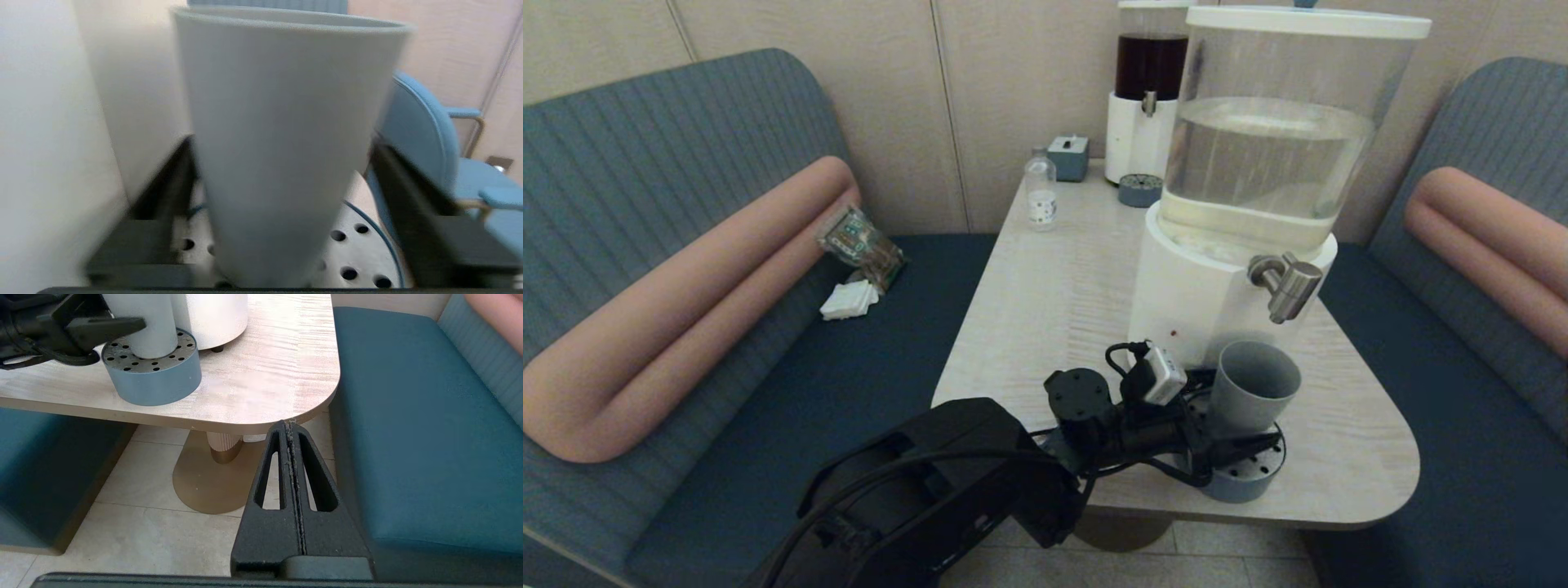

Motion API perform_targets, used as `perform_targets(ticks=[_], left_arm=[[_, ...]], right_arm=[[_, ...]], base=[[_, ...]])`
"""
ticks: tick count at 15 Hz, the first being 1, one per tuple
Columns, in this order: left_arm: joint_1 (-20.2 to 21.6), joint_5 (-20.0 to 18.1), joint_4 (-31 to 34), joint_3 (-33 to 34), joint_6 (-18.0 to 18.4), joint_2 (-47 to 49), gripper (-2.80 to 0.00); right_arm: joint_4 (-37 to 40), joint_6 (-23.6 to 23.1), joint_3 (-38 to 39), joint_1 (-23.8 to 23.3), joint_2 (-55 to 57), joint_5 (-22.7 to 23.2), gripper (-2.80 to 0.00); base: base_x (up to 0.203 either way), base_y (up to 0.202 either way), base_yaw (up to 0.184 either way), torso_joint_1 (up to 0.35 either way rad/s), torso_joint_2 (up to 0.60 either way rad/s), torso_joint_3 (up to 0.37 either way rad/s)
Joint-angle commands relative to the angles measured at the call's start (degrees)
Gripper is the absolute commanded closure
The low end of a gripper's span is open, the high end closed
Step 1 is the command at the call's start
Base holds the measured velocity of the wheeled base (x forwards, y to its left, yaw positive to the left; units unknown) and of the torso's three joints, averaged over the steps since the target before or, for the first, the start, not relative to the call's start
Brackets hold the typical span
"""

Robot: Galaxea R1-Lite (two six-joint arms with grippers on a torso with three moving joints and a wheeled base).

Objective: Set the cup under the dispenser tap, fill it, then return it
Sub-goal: Place the cup next to the water dispenser

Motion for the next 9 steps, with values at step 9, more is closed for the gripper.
perform_targets(ticks=[9], left_arm=[[-0.3,1.9,-0.7,2.8,-0.1,-1.0,0.0]], right_arm=[[0.0,0.0,0.0,0.0,0.1,0.0,0.0]], base=[[0.0,0.0,0.0,0.0,0.0,0.0]])
